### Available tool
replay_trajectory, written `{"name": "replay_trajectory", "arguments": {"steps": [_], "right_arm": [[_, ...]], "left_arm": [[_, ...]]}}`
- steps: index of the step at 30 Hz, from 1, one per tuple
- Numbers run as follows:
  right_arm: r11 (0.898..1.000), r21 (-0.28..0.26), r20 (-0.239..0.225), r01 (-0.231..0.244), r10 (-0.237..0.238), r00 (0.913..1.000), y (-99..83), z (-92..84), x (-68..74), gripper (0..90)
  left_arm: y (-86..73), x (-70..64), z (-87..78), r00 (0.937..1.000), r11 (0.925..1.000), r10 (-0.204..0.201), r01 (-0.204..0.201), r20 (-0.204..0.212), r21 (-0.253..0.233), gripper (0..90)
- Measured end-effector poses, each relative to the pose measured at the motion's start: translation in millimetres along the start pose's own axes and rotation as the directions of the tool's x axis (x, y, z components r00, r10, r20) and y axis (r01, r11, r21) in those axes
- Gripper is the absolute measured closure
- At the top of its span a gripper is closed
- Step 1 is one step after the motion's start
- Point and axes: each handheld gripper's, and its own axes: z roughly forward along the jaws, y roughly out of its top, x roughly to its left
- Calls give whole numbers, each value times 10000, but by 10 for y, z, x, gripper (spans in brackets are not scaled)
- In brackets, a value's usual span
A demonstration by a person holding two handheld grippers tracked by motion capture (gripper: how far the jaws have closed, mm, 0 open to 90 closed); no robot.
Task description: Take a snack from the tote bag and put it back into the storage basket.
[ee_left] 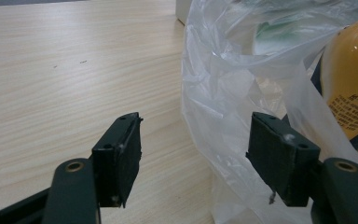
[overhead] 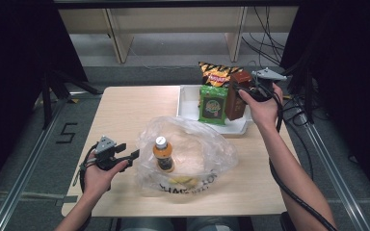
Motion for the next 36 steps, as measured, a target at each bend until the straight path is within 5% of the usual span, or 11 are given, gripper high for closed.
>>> {"name": "replay_trajectory", "arguments": {"steps": [20, 36], "right_arm": [[9994, 51, 579, -356, 352, 9977, -77, 32, 34, 388], [9989, 183, 615, -427, 415, 9972, -133, 43, 15, 387]], "left_arm": [[1, 0, -2, 10000, 10000, -2, 2, -6, -3, 341], [-2, 3, -1, 10000, 10000, 9, -9, -8, 20, 342]]}}
